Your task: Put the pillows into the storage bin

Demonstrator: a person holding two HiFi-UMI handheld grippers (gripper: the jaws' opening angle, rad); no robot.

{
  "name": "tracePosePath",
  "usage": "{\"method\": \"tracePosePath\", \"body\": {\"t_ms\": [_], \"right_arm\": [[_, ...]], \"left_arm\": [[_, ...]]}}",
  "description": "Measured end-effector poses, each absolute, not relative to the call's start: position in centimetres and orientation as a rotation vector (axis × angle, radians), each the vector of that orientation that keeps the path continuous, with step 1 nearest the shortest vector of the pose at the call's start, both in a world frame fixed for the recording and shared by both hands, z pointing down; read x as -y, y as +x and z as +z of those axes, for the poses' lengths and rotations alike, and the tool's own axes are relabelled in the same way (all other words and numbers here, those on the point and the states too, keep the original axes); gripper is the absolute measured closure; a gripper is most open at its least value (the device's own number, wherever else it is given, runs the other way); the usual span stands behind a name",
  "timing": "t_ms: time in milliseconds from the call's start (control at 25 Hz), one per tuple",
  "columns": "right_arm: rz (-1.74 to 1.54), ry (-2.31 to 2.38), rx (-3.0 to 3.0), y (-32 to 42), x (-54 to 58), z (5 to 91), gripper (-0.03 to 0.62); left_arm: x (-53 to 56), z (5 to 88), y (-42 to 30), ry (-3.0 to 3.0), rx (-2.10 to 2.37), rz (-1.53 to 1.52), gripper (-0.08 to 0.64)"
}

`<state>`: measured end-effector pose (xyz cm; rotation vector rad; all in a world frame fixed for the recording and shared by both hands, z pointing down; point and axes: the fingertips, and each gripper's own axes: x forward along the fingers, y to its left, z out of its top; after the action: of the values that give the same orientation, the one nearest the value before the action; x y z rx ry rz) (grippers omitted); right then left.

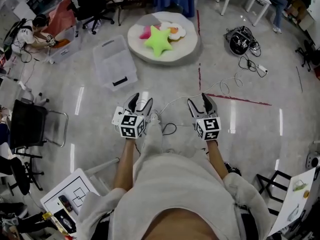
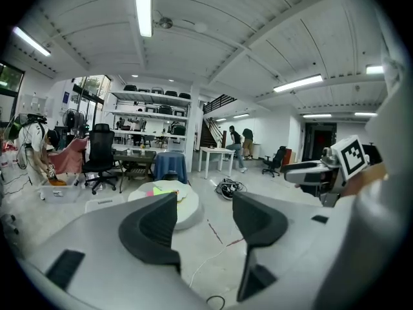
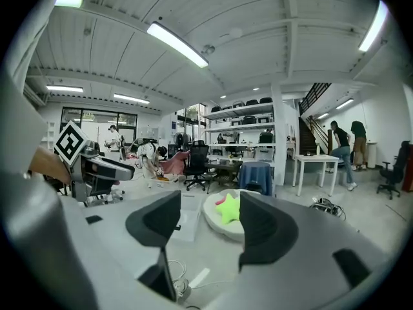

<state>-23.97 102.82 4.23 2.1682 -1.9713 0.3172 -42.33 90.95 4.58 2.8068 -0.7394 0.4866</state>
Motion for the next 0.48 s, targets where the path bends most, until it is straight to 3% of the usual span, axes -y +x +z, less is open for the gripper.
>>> {"method": "tracePosePath", "body": {"t_ms": [480], "right_arm": [[0.347, 2.233, 1.841, -16.7, -88.7, 4.4, 0.325]], "left_arm": [[-76.6, 6.5, -33.2, 2.811, 0.574, 0.497, 0.302]]}}
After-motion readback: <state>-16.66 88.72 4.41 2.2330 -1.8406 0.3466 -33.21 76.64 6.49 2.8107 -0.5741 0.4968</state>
